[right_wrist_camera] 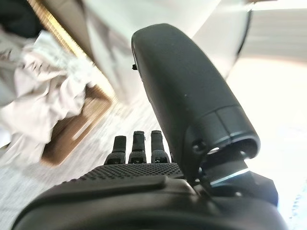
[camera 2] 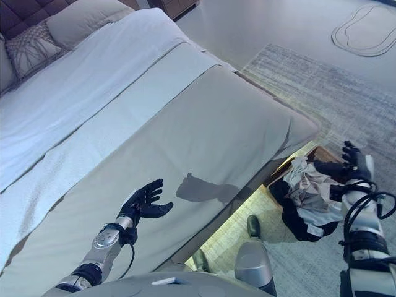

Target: Pick up the clothes from the bed and place them into the basket

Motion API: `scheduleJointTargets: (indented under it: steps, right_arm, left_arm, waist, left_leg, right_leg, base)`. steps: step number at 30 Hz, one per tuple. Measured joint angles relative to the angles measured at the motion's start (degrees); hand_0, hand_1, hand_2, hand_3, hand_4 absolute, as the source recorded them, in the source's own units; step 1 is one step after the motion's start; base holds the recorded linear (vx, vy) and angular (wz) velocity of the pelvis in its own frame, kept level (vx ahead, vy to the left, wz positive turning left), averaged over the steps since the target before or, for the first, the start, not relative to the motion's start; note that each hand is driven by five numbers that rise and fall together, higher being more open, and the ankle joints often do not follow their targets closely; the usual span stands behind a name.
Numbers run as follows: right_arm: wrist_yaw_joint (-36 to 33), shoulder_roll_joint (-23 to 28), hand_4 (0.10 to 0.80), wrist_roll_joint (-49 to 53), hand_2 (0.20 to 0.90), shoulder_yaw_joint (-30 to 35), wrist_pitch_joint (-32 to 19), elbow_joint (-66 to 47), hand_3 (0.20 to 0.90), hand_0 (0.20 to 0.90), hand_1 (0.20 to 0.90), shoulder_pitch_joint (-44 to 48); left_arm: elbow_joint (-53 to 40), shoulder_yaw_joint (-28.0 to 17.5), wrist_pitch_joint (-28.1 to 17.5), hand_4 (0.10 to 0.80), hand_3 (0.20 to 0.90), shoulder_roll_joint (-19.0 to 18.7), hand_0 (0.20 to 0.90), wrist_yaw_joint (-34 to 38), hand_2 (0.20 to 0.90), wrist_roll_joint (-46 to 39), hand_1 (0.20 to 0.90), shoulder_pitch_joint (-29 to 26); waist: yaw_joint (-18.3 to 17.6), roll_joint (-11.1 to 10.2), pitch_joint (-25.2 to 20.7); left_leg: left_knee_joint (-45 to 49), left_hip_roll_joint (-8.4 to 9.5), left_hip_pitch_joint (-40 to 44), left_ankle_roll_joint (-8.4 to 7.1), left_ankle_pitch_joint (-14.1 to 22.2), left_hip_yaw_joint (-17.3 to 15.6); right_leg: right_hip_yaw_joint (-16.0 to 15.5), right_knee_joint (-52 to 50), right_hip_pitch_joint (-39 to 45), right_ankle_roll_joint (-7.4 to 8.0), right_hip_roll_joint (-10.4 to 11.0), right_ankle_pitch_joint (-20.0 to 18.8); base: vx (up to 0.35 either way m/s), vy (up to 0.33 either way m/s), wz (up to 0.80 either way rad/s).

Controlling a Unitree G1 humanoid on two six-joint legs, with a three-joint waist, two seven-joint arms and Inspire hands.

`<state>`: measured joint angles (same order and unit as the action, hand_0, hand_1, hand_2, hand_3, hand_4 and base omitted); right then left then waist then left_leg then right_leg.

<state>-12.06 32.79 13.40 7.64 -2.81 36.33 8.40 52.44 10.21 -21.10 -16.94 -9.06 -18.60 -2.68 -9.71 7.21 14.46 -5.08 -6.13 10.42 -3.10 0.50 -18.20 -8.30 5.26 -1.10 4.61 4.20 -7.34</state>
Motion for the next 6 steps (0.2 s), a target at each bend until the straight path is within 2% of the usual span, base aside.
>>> scheduleJointTargets:
  steps: [3, 6]
  right_arm:
    - [-0.09, -4.84, 0.800, -0.07, 0.900, -4.16, -1.93, -2.52, 0.900, 0.900, 0.900, -3.25]
    - [-0.10, -9.05, 0.800, -0.67, 0.900, -6.99, -2.47, -5.66, 0.900, 0.900, 0.900, -6.41]
  left_arm:
    - [0.05, 0.04, 0.09, 0.800, 0.900, 1.08, 0.900, 0.44, 0.900, -0.01, 0.900, 0.54]
    - [0.04, 0.02, 0.09, 0.800, 0.900, 1.56, 0.900, 0.62, 0.900, -0.01, 0.900, 1.29]
  waist:
    - [0.07, -2.17, -1.18]
    - [0.12, -3.43, -2.11]
  left_leg:
    - [0.02, -0.39, 0.36, -0.15, -0.11, 0.09]
    - [0.02, -0.46, 0.43, -0.15, -0.11, 0.22]
  right_leg:
    - [-0.17, 0.00, 0.43, -0.24, -0.35, -0.18]
    - [-0.31, 0.00, 0.61, -0.24, -0.35, -0.18]
  base:
    - [-0.004, -0.002, 0.01]
    - [0.000, 0.000, 0.00]
